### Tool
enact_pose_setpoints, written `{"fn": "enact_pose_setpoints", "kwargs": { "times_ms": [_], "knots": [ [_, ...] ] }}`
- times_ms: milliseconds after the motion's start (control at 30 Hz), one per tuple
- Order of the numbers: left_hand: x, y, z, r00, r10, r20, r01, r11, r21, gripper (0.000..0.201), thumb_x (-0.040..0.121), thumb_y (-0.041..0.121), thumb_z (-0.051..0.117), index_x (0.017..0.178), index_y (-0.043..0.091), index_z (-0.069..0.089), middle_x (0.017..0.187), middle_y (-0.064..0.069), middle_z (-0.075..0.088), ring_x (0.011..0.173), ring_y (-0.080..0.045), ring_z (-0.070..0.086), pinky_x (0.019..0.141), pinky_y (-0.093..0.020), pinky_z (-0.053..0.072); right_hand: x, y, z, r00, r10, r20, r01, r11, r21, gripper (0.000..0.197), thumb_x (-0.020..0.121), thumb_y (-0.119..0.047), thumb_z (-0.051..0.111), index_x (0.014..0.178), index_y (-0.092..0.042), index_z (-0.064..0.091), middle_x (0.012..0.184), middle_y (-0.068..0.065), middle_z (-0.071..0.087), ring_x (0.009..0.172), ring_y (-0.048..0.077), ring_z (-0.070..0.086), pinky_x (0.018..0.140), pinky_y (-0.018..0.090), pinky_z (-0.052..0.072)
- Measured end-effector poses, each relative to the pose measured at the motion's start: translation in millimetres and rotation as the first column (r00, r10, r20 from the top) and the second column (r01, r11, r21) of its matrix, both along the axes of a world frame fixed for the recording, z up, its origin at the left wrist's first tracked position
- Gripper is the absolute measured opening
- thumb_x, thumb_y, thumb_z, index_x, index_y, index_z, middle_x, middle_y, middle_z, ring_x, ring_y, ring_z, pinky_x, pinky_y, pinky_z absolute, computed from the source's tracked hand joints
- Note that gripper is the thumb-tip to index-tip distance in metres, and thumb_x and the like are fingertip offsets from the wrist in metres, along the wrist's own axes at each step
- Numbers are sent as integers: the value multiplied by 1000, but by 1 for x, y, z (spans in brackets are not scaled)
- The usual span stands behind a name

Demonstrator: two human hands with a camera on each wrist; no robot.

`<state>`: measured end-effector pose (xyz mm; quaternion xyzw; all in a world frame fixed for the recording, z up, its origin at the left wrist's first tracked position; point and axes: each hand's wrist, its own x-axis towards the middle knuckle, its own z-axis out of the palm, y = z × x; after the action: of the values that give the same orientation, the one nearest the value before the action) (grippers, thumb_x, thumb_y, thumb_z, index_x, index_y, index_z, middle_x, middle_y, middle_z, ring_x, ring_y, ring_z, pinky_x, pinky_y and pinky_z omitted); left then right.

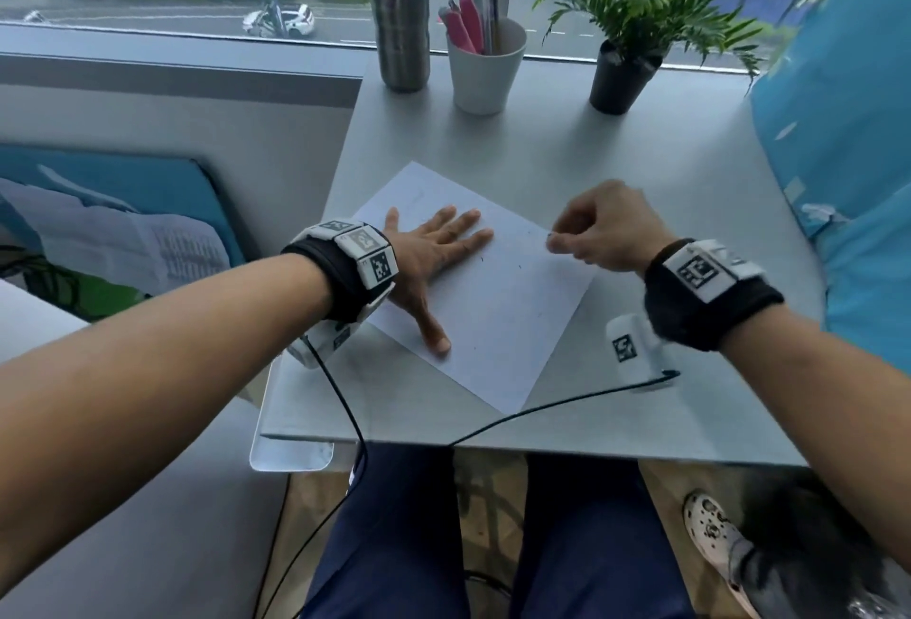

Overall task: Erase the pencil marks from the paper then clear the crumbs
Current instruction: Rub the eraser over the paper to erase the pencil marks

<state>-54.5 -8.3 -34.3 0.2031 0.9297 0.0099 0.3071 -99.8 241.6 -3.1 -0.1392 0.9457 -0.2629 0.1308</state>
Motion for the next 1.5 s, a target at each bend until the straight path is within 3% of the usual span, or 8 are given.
{"fn": "enact_pose_setpoints", "kwargs": {
  "times_ms": [233, 433, 567, 700, 900, 1033, 1167, 1500],
  "knots": [
    [9, -1, 6, 979, 26, -204, -49, 993, -109, 92, 91, 70, 34, 156, 22, -9, 164, -2, -17, 151, -19, -12, 120, -56, -2, -2, 21, -14, 993, 16, 117, -24, 998, 66, 5, 77, -22, 77, 79, -21, 73, 73, -4, 70, 53, 3, 58, 62, 20, 44],
    [82, 31, 9, 892, -439, -107, 452, 877, 162, 76, 97, 62, 26, 156, 28, -8, 161, 12, -22, 146, -7, -26, 118, -33, -19, 0, 21, -12, 994, 62, 91, -70, 994, 83, 5, 78, -22, 77, 82, -22, 74, 74, -2, 71, 60, 1, 58, 55, 12, 37],
    [71, 22, -6, 903, -425, -65, 430, 888, 165, 70, 98, 60, 23, 155, 36, -9, 160, 16, -23, 146, -7, -25, 120, -38, -16, 0, 22, -9, 994, 52, 100, -58, 996, 63, 6, 78, -23, 77, 83, -21, 75, 74, -3, 71, 61, 2, 59, 55, 13, 38],
    [25, 13, -1, 958, -203, -202, 198, 979, -44, 75, 95, 63, 15, 155, 27, -13, 161, 5, -21, 150, -16, -16, 122, -44, -5, 1, 23, -9, 993, 45, 105, -51, 997, 54, 6, 77, -23, 78, 82, -21, 75, 75, -2, 73, 62, 3, 60, 53, 11, 39],
    [58, 67, -4, 823, -550, -143, 568, 787, 241, 68, 100, 57, 26, 158, 29, 0, 163, 12, -10, 150, -10, -12, 122, -43, -5, -2, 24, -10, 994, 44, 103, -49, 998, 50, 6, 77, -23, 80, 81, -22, 75, 66, -7, 68, 49, -9, 54, 44, -1, 32],
    [27, 59, -11, 930, -335, -153, 363, 906, 216, 70, 99, 60, 28, 156, 35, -3, 163, 10, -15, 150, -13, -15, 121, -53, -2, -2, 24, -11, 993, 44, 113, -49, 998, 42, 6, 76, -23, 80, 81, -23, 76, 66, -8, 68, 48, -7, 54, 50, 9, 37],
    [6, 54, -10, 987, -120, -112, 134, 982, 133, 109, 78, 79, 50, 156, 31, -10, 162, 8, -20, 149, -13, -18, 120, -52, -7, -1, 23, -7, 992, 34, 120, -37, 999, 21, 8, 74, -23, 82, 81, -21, 78, 70, -3, 71, 53, 1, 59, 53, 11, 42],
    [1, 62, -9, 998, -37, -59, 43, 994, 96, 135, 60, 87, 61, 153, 31, -19, 160, 9, -27, 147, -14, -25, 119, -52, -12, 21, 6, -6, 982, 188, 12, -188, 978, 86, 9, 72, -22, 81, 81, -19, 80, 71, -1, 73, 69, 10, 67, 60, 6, 46]
  ]
}}
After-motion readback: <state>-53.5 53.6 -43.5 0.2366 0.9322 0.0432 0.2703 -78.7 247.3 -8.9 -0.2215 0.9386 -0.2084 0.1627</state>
